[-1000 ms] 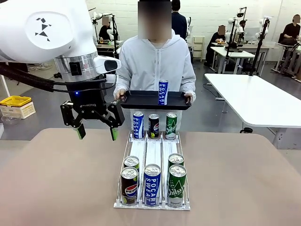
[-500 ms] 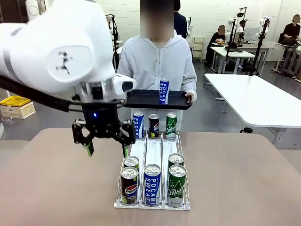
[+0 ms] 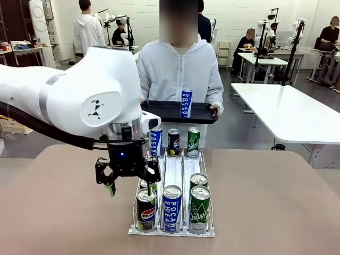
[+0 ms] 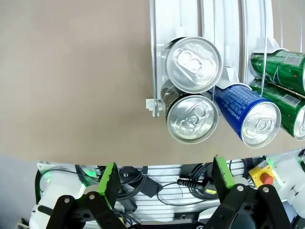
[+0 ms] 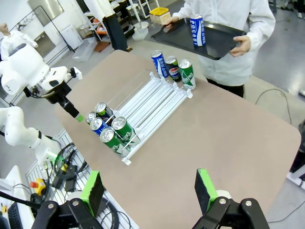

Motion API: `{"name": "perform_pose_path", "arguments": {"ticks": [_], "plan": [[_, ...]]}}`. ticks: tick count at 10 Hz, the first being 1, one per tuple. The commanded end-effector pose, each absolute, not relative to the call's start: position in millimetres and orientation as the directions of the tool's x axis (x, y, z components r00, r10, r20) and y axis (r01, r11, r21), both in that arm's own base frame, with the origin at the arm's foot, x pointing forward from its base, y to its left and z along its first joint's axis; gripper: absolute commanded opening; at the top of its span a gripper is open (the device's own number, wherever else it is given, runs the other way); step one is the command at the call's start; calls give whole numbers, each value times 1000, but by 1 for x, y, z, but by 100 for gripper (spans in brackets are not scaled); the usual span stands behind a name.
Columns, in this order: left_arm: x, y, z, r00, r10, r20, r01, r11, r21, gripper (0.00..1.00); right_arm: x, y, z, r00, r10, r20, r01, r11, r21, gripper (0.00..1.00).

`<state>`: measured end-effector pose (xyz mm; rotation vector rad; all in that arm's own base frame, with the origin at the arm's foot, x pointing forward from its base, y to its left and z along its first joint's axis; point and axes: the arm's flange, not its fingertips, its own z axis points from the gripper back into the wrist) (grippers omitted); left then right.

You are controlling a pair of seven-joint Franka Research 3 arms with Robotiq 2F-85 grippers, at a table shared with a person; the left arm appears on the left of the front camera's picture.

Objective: Retrieve and hand over the desired beverage to the person.
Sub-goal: Pick up another can of the same type that the person held from the Automatic Can Dispenser.

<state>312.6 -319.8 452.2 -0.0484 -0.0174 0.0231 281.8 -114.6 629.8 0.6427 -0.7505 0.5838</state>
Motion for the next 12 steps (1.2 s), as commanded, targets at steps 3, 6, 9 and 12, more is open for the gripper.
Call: {"name": "perform_pose_path", "arguments": {"ticks": [3,6,9,12], "plan": [[322,-334,438,994,-97,46,98,995,-16,100,284,-115,629,581,241,777,-695,644,320,100],[327,-334,436,987,-147,68,148,989,-14,100,284,-115,629,581,241,777,-695,644,320,100],[332,-333,434,985,-150,82,153,988,-22,100,284,-115,629,581,241,777,-695,644,320,100],[337,-339,426,990,-123,63,124,992,-4,100,284,-115,629,581,241,777,-695,644,320,100]]}}
